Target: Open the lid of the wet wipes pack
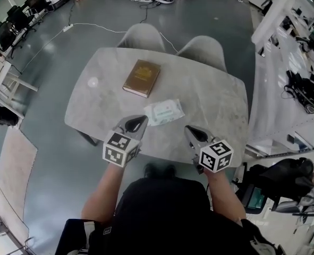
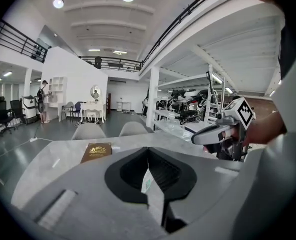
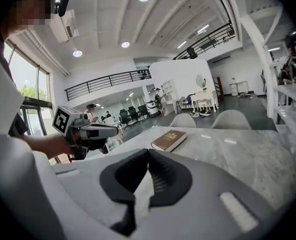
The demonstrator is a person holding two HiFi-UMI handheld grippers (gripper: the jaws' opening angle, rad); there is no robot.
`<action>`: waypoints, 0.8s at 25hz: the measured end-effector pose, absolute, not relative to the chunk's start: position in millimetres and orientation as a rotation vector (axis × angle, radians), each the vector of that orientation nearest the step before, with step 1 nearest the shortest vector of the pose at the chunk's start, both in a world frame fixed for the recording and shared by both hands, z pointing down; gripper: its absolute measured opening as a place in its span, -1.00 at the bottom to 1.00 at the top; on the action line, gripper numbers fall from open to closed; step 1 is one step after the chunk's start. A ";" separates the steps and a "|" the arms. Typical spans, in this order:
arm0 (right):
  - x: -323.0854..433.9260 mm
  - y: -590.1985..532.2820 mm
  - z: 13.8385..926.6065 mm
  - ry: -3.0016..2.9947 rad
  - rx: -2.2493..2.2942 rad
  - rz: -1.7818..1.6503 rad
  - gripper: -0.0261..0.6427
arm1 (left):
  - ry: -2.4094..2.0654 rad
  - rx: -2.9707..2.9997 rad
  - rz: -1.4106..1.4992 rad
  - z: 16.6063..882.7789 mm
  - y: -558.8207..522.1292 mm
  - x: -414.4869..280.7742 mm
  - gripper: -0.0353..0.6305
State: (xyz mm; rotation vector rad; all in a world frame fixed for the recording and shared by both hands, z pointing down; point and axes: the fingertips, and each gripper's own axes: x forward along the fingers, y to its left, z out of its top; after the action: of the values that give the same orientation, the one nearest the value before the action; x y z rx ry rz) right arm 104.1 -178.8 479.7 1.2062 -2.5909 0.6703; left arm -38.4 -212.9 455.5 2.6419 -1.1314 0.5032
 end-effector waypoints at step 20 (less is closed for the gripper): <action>81.9 -278.6 570.7 -2.338 0.964 0.589 -0.91 | -0.989 2.587 0.750 544.7 -276.7 -23.5 -0.85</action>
State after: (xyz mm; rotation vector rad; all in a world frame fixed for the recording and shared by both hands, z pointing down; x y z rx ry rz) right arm 81.9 -278.6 570.7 0.9640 -2.3385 0.5891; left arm -23.5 -276.7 544.7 2.5871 -0.9890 0.7499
